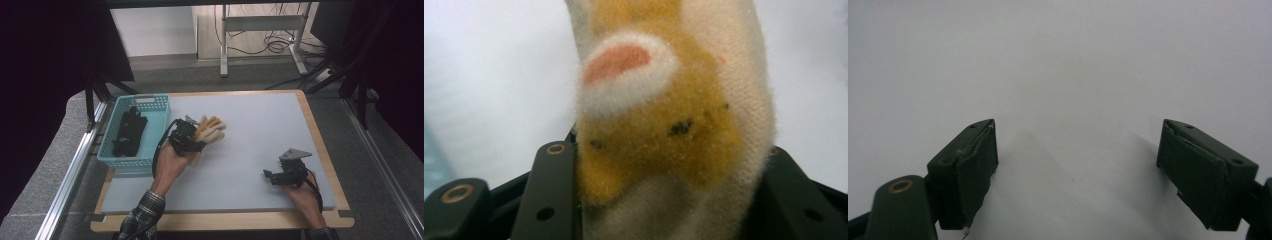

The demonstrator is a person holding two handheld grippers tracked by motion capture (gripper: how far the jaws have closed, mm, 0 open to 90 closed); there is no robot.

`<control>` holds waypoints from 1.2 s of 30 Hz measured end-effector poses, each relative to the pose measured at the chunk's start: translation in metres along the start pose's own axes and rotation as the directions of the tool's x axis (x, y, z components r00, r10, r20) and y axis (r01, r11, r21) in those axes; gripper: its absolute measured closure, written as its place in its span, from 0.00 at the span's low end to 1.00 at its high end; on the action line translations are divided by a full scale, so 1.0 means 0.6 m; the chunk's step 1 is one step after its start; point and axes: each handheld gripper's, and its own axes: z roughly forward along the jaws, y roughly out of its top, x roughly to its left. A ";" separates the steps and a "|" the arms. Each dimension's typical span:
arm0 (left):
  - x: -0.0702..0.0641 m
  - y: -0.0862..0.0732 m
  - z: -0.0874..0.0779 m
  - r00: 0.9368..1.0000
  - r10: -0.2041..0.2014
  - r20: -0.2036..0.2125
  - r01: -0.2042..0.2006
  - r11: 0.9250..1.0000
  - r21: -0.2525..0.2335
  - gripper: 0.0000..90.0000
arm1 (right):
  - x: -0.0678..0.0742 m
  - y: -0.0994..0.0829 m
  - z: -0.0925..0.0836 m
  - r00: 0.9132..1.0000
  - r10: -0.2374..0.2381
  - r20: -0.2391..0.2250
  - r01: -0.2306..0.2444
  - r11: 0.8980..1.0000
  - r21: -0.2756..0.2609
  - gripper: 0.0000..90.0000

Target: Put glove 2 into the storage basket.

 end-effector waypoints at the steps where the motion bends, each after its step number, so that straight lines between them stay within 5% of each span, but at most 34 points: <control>1: 0.006 0.002 -0.004 1.000 -0.005 -0.008 0.005 1.000 0.000 0.58 | 0.000 0.000 0.000 1.000 0.000 0.000 0.000 1.000 0.000 0.18; 8: 0.051 0.008 -0.036 0.996 -0.062 -0.071 0.061 0.998 -0.016 0.58 | 0.000 0.000 0.000 1.000 0.000 0.000 0.000 1.000 0.000 0.18; 12: 0.089 0.009 -0.052 0.984 -0.122 -0.131 0.120 0.993 -0.020 0.58 | 0.000 0.000 0.000 1.000 -0.001 0.001 0.001 1.000 0.001 0.18; 17: 0.144 0.001 -0.068 0.957 -0.204 -0.208 0.204 0.979 -0.019 0.58 | 0.000 0.000 0.000 1.000 0.000 0.000 0.000 1.000 0.000 0.18; 21: 0.189 -0.010 -0.075 0.924 -0.280 -0.259 0.282 0.959 -0.027 0.58 | 0.000 0.000 0.000 1.000 -0.001 0.001 0.001 1.000 0.000 0.18; 27: 0.237 -0.028 -0.069 0.884 -0.340 -0.321 0.354 0.935 -0.014 0.57 | 0.000 0.000 0.000 1.000 0.000 0.001 0.000 1.000 0.001 0.18; 31: 0.258 -0.035 -0.052 0.868 -0.361 -0.341 0.386 0.922 0.007 0.57 | 0.000 0.000 0.000 1.000 0.001 0.000 -0.001 1.000 0.000 0.18; 36: 0.268 -0.037 -0.013 0.866 -0.353 -0.353 0.399 0.915 0.064 0.57 | 0.000 0.000 0.000 1.000 0.000 0.001 0.000 1.000 0.000 0.18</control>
